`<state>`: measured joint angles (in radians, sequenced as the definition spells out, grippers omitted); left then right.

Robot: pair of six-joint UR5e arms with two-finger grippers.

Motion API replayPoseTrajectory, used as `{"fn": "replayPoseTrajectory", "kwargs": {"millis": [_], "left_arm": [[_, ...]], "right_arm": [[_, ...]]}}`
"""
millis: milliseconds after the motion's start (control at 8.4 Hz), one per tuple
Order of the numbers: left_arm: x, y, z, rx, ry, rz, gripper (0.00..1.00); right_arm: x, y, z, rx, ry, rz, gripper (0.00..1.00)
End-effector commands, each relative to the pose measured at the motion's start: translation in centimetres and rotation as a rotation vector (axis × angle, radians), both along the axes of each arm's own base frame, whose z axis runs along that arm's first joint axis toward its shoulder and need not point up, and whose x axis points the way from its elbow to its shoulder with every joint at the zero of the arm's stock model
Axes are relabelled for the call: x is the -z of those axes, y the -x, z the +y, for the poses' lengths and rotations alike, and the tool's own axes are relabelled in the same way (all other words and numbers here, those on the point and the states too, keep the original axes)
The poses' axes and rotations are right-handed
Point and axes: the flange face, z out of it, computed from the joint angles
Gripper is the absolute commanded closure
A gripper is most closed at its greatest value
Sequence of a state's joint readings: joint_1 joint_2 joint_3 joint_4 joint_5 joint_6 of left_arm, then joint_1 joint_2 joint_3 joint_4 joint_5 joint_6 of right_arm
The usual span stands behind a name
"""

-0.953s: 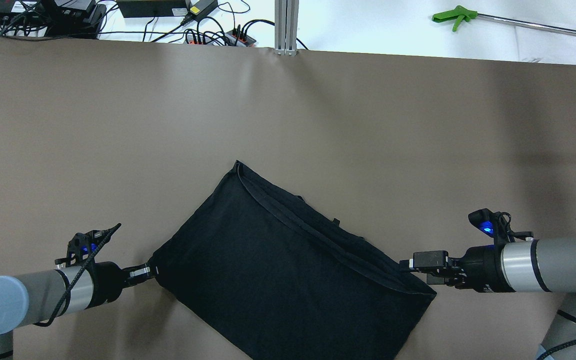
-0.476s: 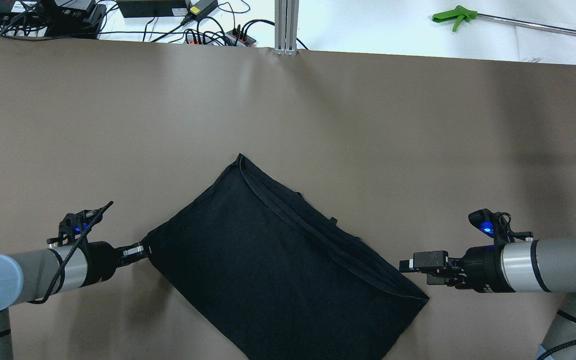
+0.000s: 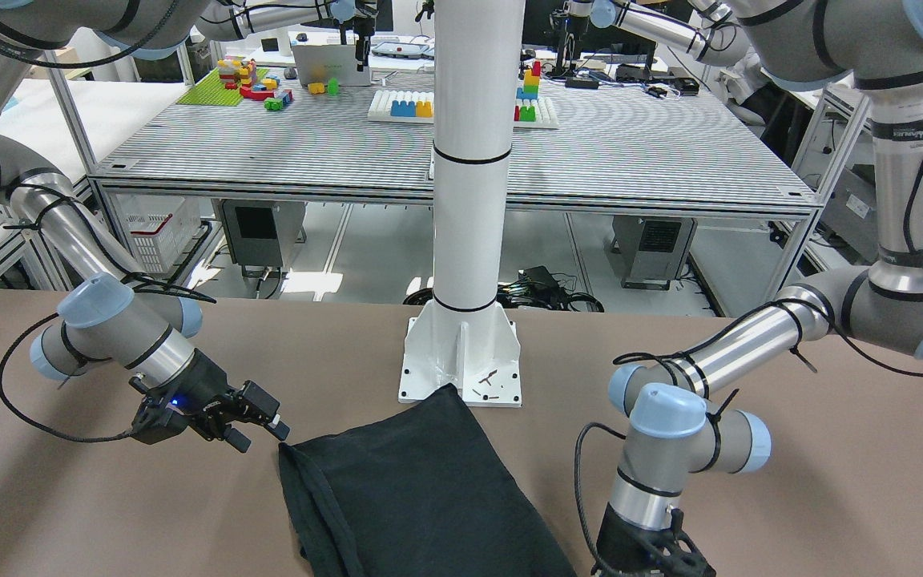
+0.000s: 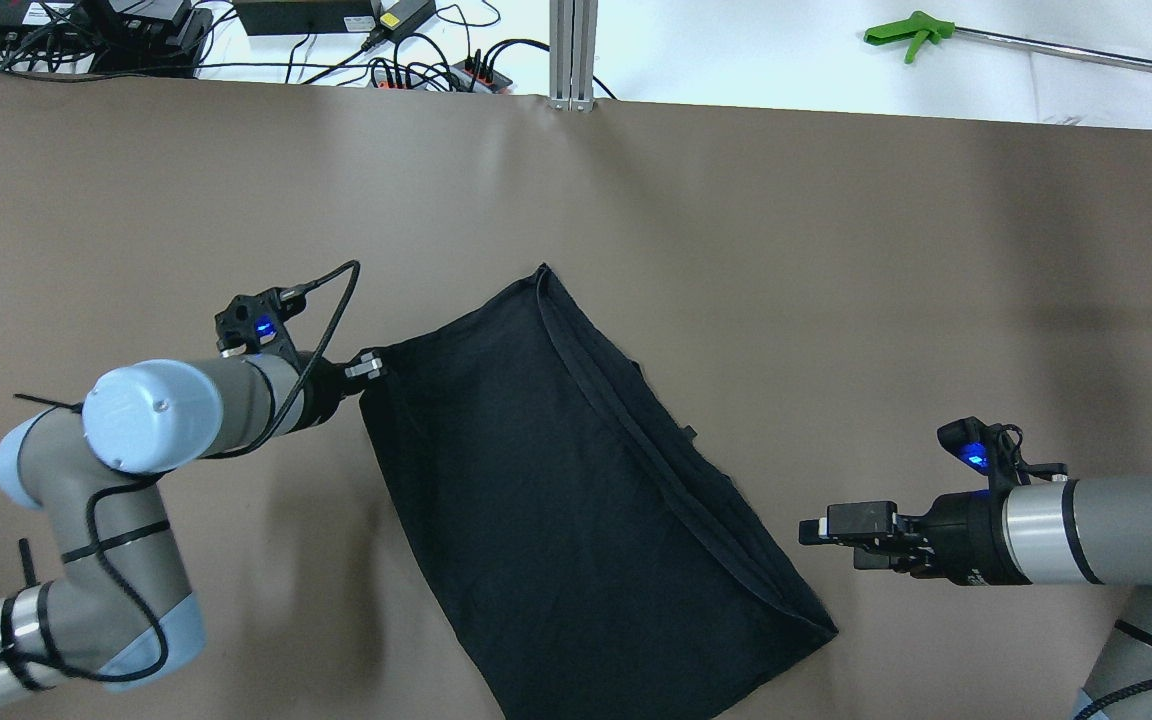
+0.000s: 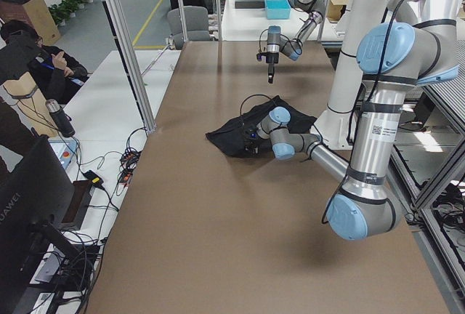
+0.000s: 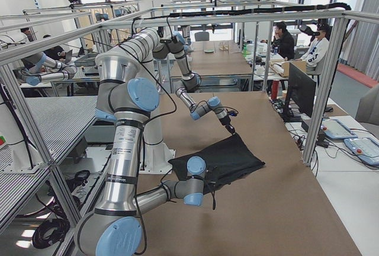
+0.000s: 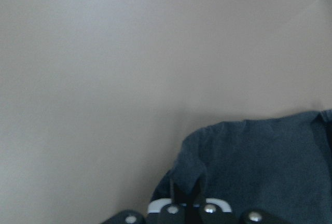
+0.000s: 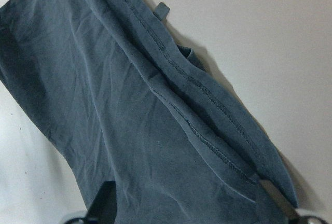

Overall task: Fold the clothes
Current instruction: 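Pull the grasped corner away from the robot with the left gripper, rotating the shirt upright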

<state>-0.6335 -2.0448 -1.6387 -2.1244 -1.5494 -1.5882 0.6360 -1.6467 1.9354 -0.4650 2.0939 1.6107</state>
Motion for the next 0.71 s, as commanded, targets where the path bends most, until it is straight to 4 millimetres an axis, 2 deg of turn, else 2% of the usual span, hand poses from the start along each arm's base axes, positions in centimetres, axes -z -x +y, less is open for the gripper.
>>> {"fn": "replayPoseTrajectory", "kwargs": {"millis": [0,238,357,476,595], "left_arm": [[1.7,-3.0,-8.0,0.04,0.004,-0.068,1.0],[3.3,-7.7,-12.2,0.062,-0.009,-0.09,1.0],[4.2,-9.6,-13.6,0.089,-0.024,-0.097,1.0],[6.2,-10.8,-14.6,0.092,-0.026,-0.098,1.0],[6.5,-10.8,-15.3,0.096,-0.025,-0.103,1.0]], "right_arm": [[0.0,0.0,0.0,-0.001,0.001,0.001,0.06],[-0.1,0.0,-0.1,-0.002,0.002,0.003,0.06],[-0.2,0.1,-0.1,-0.002,0.003,0.004,0.06],[-0.2,0.0,-0.1,-0.005,0.003,0.005,0.06],[-0.2,-0.1,-0.3,-0.016,0.001,0.005,0.06]]}}
